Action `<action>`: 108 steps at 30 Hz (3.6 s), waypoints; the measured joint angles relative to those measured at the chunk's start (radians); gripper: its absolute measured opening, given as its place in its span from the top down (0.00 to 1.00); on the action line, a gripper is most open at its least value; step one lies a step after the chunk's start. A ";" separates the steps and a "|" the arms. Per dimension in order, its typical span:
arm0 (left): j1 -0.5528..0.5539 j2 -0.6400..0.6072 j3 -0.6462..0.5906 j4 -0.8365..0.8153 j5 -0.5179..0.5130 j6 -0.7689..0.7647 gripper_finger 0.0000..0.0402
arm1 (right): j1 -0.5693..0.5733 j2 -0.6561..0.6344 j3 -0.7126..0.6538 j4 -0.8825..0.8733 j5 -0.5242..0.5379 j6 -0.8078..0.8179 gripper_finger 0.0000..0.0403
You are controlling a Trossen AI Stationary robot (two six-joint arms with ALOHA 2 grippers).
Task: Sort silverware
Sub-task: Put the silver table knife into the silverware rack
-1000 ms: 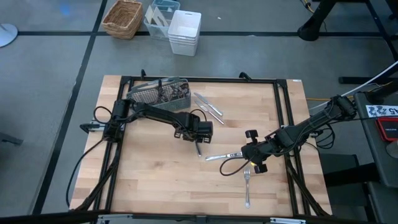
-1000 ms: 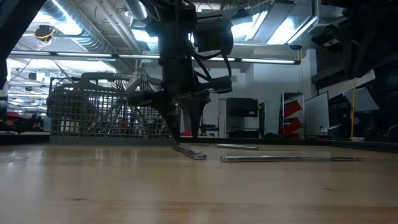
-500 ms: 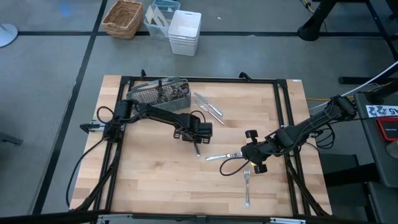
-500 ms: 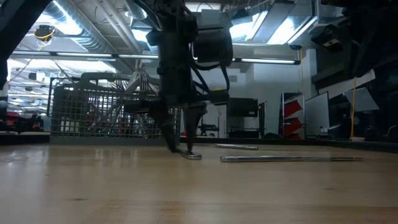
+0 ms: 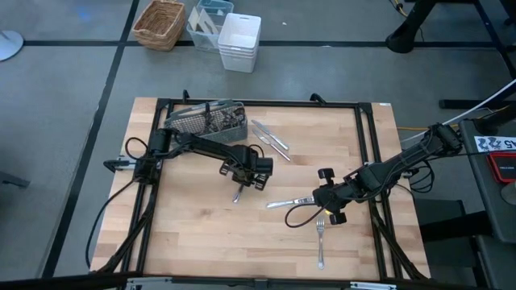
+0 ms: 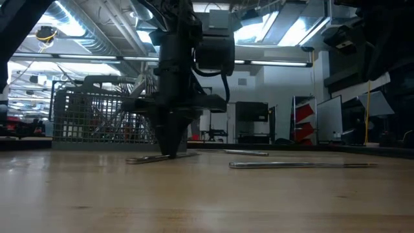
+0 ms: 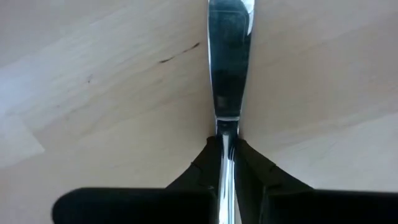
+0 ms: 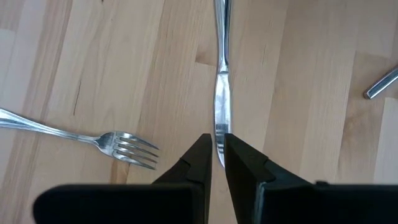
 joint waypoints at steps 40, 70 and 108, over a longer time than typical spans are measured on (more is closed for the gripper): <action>-0.012 -0.019 -0.003 0.011 0.081 0.137 0.89 | 0.000 0.000 0.000 -0.003 0.000 0.000 0.88; -0.017 -0.030 -0.002 0.018 0.031 0.121 0.80 | 0.000 0.000 0.000 -0.005 0.000 0.026 0.88; -0.021 0.003 -0.003 0.024 0.009 0.168 0.92 | 0.000 0.000 0.000 -0.006 0.000 0.026 0.88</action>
